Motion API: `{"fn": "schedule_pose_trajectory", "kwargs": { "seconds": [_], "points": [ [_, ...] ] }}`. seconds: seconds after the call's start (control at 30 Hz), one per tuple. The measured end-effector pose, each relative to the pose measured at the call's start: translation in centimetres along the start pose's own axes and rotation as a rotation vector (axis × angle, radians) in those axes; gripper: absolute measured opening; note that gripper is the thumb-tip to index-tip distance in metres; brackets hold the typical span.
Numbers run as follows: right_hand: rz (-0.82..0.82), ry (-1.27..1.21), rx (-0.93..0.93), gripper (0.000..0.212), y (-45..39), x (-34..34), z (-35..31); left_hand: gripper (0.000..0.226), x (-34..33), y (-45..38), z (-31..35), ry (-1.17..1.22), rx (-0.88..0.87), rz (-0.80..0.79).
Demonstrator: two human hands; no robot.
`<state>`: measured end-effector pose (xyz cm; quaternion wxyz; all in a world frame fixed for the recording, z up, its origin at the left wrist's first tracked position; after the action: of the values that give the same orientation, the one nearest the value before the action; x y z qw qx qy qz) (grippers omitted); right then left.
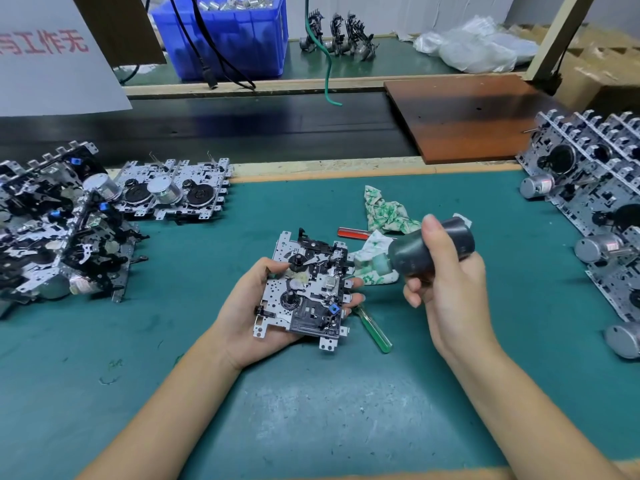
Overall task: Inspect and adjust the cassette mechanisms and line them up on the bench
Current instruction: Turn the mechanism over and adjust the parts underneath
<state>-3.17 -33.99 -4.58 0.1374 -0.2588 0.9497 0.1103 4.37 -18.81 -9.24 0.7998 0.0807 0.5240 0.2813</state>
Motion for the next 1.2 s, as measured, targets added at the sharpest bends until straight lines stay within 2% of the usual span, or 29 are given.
{"fn": "schedule_pose_trajectory", "kwargs": {
  "seconds": [0.37, 0.6, 1.0, 1.2],
  "points": [
    [-0.028, 0.064, 0.055, 0.039, 0.0, 0.0, 0.5, 0.058, -0.2, 0.1, 0.1, -0.031, -0.025, 0.007],
    [-0.023, 0.087, 0.066, 0.030, -0.3, 0.1, 0.7, 0.058, -0.3, 0.2, 0.1, -0.026, -0.031, 0.007],
    [-0.055, 0.069, 0.077, 0.038, 0.2, -0.2, 0.2, 0.055, -0.1, 0.2, 0.2, -0.031, -0.038, 0.013],
    [-0.016, 0.018, 0.099, 0.045, -1.1, 0.7, -0.9, 0.056, 0.1, 0.2, 0.1, -0.072, -0.035, 0.036]
  ]
}}
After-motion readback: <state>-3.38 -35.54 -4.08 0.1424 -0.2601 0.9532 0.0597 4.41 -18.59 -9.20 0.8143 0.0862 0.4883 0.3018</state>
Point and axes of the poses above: each hand's wrist, its own y-axis away from the middle knuckle, its own x-axis out of the back of the hand, z = x × y, the point moved 6 cm from there along -y, towards the middle knuckle, and after that the axes turned 15 degrees about z, right-handed, at the moved point
